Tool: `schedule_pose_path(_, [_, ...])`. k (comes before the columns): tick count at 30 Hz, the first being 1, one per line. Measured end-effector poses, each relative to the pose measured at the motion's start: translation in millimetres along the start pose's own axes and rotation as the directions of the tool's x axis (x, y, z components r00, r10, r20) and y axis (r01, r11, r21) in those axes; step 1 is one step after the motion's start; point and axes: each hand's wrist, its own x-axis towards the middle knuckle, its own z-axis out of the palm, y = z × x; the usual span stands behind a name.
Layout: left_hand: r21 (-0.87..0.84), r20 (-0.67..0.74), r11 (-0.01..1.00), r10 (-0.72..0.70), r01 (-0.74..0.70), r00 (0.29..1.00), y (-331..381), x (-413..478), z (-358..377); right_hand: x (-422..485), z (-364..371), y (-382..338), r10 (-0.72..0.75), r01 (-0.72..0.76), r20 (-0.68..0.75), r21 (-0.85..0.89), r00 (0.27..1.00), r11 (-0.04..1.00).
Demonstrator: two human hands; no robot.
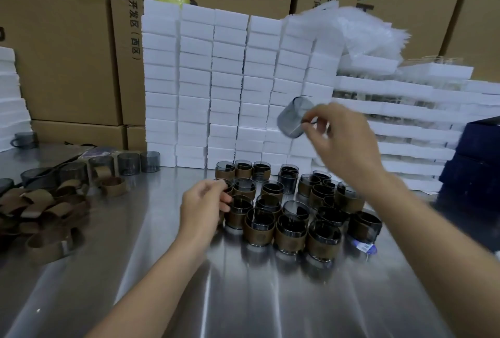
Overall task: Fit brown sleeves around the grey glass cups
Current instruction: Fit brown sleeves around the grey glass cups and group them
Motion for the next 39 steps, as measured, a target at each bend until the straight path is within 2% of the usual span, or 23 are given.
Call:
schedule_pose_path(2, [-0.130,0.218,0.972,-0.163,0.195,0.962,12,-22,16,-44,1,-29,-0.048,0.049,-0.038,0.036,0.998,0.998])
schedule_pose_path(4, [-0.201,0.408,0.904,-0.273,0.377,0.871,20,-39,29,-77,9,-50,-0.101,0.104,-0.040,0.053,0.994,0.993])
schedule_pose_path(6, [-0.355,0.504,0.785,-0.297,0.508,0.811,24,-48,36,-97,21,-62,-0.142,0.146,-0.069,0.054,0.987,0.988])
schedule_pose_path(8, [-0.470,0.535,0.683,-0.283,0.559,0.796,25,-52,37,-107,34,-66,-0.172,0.178,-0.105,0.048,0.979,0.983])
schedule_pose_path(16, [-0.478,0.561,0.694,-0.231,0.539,0.795,32,-54,29,-127,46,-61,-0.278,0.282,-0.241,-0.015,0.930,0.959])
schedule_pose_path(19, [-0.451,0.549,0.725,-0.234,0.520,0.802,35,-60,32,-128,38,-67,-0.300,0.299,-0.183,-0.035,0.936,0.954])
schedule_pose_path(21, [-0.437,0.538,0.739,-0.242,0.513,0.807,35,-63,34,-126,32,-69,-0.263,0.261,-0.124,-0.037,0.957,0.965])
schedule_pose_path(25, [-0.455,0.524,0.713,-0.269,0.533,0.808,34,-63,35,-123,25,-72,-0.132,0.129,-0.064,-0.049,0.989,0.990])
schedule_pose_path(28, [-0.498,0.497,0.675,-0.293,0.545,0.817,31,-59,35,-125,24,-71,-0.095,0.092,-0.051,-0.061,0.994,0.994])
schedule_pose_path(31, [-0.540,0.465,0.650,-0.299,0.535,0.833,30,-55,33,-128,25,-71,-0.121,0.120,-0.012,-0.044,0.993,0.992])
schedule_pose_path(35, [-0.567,0.411,0.672,-0.271,0.477,0.870,25,-54,35,-134,27,-80,-0.191,0.193,0.053,-0.020,0.980,0.981])
schedule_pose_path(39, [-0.535,0.427,0.699,-0.260,0.474,0.866,22,-60,38,-135,28,-88,-0.193,0.196,0.105,-0.017,0.976,0.980])
